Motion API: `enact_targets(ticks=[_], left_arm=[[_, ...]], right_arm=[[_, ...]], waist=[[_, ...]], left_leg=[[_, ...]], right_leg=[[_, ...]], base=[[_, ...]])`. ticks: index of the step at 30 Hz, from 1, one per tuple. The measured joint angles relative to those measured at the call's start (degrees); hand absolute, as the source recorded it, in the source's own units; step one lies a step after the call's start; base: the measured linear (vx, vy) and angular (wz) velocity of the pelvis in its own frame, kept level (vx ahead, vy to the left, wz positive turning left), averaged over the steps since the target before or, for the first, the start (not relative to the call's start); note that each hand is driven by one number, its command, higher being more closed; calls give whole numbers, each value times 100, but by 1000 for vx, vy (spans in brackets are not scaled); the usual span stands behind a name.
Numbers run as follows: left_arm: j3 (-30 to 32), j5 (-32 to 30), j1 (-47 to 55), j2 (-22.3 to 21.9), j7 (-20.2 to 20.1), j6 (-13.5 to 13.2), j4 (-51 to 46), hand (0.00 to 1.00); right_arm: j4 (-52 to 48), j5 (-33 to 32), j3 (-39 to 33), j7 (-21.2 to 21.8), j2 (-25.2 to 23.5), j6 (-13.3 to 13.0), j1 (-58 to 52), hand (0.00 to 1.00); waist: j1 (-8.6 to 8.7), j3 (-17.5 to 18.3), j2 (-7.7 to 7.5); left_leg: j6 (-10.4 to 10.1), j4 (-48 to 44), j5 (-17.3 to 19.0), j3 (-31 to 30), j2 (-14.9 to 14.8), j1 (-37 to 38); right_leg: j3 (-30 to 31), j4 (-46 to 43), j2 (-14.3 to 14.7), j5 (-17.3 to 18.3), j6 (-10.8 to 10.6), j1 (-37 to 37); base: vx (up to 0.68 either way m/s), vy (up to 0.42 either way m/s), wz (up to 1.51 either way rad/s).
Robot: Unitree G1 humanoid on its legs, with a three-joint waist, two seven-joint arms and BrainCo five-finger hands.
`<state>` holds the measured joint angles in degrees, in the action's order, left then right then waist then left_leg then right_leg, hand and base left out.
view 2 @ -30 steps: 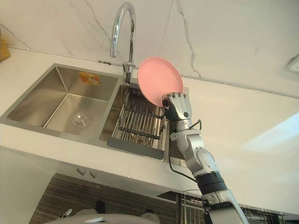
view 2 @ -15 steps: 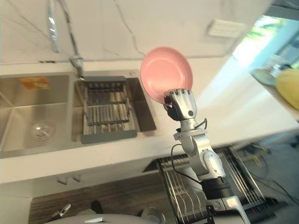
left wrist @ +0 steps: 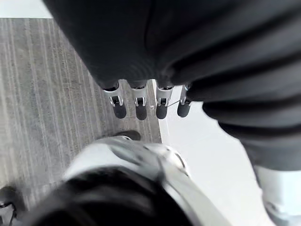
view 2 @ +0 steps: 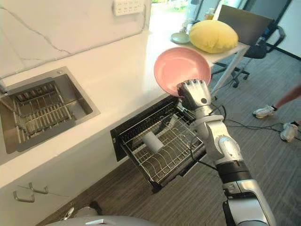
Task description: Walk over to the sink, pick up the cup, carry it to the dishwasher, place the cup inside the dishwasher, then close the dishwasher door
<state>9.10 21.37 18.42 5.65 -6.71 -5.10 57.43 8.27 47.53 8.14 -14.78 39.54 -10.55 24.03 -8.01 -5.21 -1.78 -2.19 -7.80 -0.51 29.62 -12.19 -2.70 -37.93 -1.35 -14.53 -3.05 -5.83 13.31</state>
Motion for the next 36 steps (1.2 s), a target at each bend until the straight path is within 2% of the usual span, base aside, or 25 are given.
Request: enact_targets(ticks=[1,4,6,9,12,14,18,20,23,28,33,36], left_arm=[[24,96,116,9,-21,-1,12,0],[24,103,-69,25,-106,-3,11,0],[16,102,-120,37,-117,-26,33,0],[-8,63,-145,40,-145,-35,58,0],[-10,-108,-155,42,-174,-53,62,0],[-22,-186,-145,14,-229,-55,61,0],[-25,-245,-233,59,-258,-66,21,0],[-25,-233,-341,156,-326,-108,-47,0],[-29,-135,-518,243,-367,-166,-68,0],[-41,106,-848,247,-373,-309,-327,0],[-135,265,-943,288,-377,-313,-512,0],[-263,380,-1064,333,-381,-303,-546,0]], right_arm=[[38,2,137,122,-27,-153,137,100],[435,2,323,403,-44,-309,445,100],[474,2,337,580,-54,-295,445,100],[475,0,412,794,-58,-259,445,100],[475,-6,418,829,-64,-140,444,100],[619,-6,409,809,-69,-25,433,100],[633,-5,255,665,-92,184,404,100],[637,-20,236,527,-97,388,408,100],[658,-119,222,386,-189,624,414,100],[880,-332,230,242,-339,907,775,100],[889,-511,240,197,-336,1028,1080,100],[1128,-647,247,196,-334,1100,1192,100]], waist=[[12,-28,-68],[85,-142,-31],[111,-184,26],[111,-234,-13],[101,-274,-47],[119,-326,-44],[136,-491,-41],[115,-773,-176],[88,-987,-261],[13,-1488,-221],[0,-1926,-191],[-54,-2049,-147]], left_leg=[[-136,-124,21,-70,-16,20],[-179,-252,31,-121,-26,24],[-180,-257,31,-146,-22,20],[-268,-155,-33,-183,50,-39],[-276,-73,-175,-247,124,-270],[-259,198,-396,-318,153,-372],[-231,307,-557,-592,169,-742],[-207,299,-611,-696,179,-961],[-172,289,-640,-825,224,-1173],[-124,189,-675,-1087,268,-1566],[-123,117,-674,-1263,292,-1786],[-119,96,-674,-1347,314,-1987]], right_leg=[[169,184,-1,-53,-94,49],[267,273,-38,-111,-190,50],[268,302,-36,-103,-208,47],[260,413,-52,5,-381,2],[234,429,-88,179,-660,-197],[221,368,-48,177,-644,-403],[217,299,0,117,-576,-800],[216,276,5,59,-541,-993],[185,284,-9,6,-535,-1157],[121,302,-21,-87,-530,-1445],[130,368,-13,-182,-524,-1576],[136,395,-16,-235,-521,-1758]], base=[[-35,-51,-105],[-30,-28,-36],[-70,0,-4],[-79,-26,0],[-104,-39,8],[-93,-16,13],[-51,24,8],[-29,52,6],[-22,56,13],[-38,68,9],[-30,66,1],[-24,62,2]])
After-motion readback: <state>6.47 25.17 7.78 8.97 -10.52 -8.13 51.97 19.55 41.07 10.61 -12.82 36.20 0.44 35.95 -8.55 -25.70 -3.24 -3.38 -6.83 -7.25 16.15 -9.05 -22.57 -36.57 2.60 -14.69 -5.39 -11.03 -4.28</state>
